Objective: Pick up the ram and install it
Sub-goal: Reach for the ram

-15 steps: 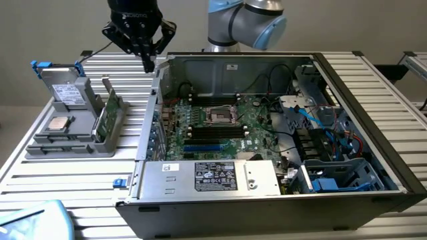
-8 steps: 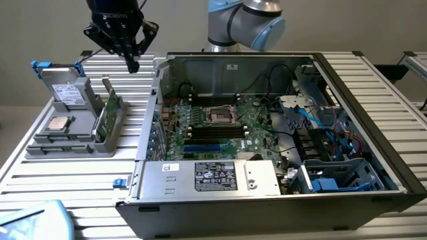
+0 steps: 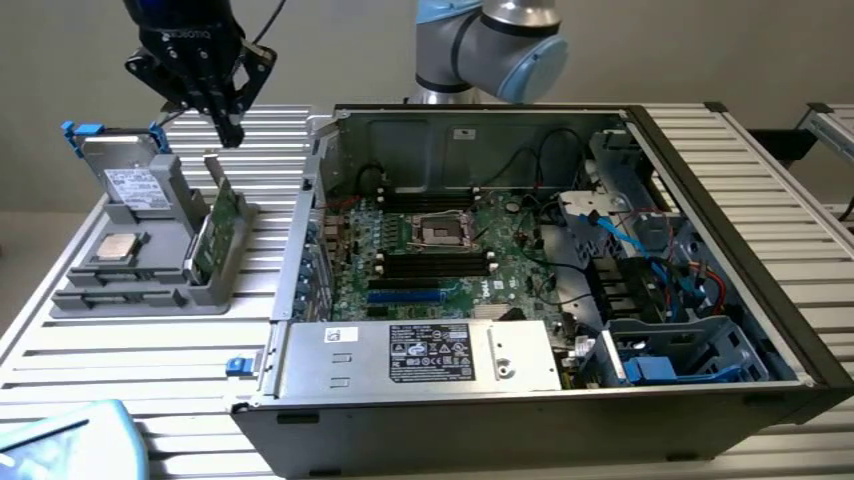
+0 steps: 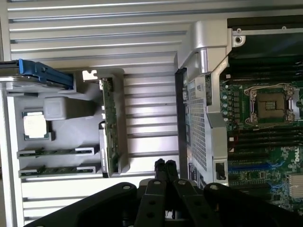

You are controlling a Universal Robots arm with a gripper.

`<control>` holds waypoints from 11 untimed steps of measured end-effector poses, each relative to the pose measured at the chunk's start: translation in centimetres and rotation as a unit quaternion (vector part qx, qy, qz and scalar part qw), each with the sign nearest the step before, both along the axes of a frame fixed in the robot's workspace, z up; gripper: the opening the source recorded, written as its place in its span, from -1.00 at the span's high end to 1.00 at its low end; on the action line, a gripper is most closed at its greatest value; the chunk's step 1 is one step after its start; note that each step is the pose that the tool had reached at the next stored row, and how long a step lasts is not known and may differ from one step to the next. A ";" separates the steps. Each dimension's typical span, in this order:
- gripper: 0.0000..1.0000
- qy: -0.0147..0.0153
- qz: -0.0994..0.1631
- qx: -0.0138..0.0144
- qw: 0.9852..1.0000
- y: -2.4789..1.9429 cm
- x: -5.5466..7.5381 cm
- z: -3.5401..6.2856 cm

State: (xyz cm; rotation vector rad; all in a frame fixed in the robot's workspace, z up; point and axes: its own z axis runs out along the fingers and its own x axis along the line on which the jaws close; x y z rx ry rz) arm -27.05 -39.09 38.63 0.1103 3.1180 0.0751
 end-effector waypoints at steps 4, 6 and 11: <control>0.79 0.000 0.000 0.000 1.000 0.04 -1.8 -0.18; 0.79 0.000 0.000 0.000 1.000 0.06 -2.7 -0.24; 0.79 0.005 0.000 0.000 1.000 0.12 -5.0 -0.35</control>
